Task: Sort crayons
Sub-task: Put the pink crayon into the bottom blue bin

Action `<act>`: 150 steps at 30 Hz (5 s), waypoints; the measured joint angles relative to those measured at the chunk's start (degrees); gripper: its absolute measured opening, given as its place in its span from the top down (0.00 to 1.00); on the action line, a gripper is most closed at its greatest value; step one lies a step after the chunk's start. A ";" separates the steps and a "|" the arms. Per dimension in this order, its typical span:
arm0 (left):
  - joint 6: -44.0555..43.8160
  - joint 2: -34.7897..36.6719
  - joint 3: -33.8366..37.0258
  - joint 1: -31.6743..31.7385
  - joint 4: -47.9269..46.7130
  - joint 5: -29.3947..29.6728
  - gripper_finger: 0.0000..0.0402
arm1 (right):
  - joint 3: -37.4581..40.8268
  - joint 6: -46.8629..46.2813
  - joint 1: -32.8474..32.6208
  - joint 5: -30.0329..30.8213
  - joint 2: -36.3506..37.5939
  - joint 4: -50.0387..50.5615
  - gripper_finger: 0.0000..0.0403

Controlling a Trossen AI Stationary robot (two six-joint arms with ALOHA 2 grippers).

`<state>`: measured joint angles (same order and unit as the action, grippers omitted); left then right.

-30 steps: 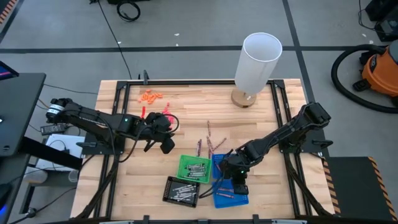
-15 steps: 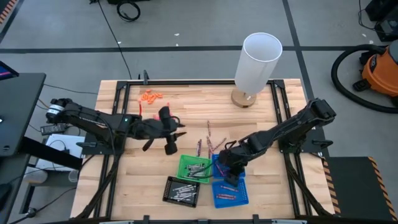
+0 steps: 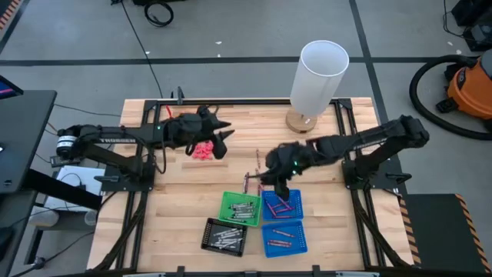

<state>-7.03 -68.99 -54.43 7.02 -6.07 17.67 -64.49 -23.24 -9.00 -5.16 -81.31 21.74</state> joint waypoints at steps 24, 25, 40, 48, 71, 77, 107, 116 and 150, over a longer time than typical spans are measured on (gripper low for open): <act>-22.52 -8.35 -0.02 5.45 -13.37 -27.06 0.65 | 2.39 22.76 21.11 -6.93 -1.66 5.11 0.81; -23.03 -9.01 -0.02 5.36 -15.82 -28.02 0.65 | 2.66 22.60 21.42 -6.98 -1.56 5.20 0.81; -37.45 -21.92 -0.91 -1.75 -18.15 -23.47 0.65 | 5.90 18.40 21.49 -6.22 -2.00 -1.42 0.81; -32.59 -29.53 -9.48 -3.84 -19.25 -15.33 0.65 | 5.90 16.82 21.47 0.58 -0.87 5.59 0.81; -14.96 -11.62 -0.06 -3.01 -23.31 -6.78 0.65 | 21.65 5.51 21.51 7.72 -0.87 -18.90 0.75; -14.53 -7.17 3.32 -1.74 -25.96 -6.66 0.65 | 15.40 5.07 20.66 10.18 -10.99 -17.59 0.63; -1.77 6.13 2.97 1.52 -29.54 -4.28 0.65 | 9.23 -2.72 10.90 29.68 -22.11 -16.14 0.39; 0.97 8.07 2.97 4.54 -31.46 -3.75 0.65 | 9.22 -4.02 9.53 31.03 -25.34 -20.67 0.43; -12.10 9.03 3.36 3.59 -32.06 -10.86 0.65 | 9.44 5.48 16.43 10.71 -26.15 -19.80 0.89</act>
<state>-19.13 -59.96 -51.07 10.61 -38.13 6.81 -55.05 -17.76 7.42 5.55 -107.46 1.94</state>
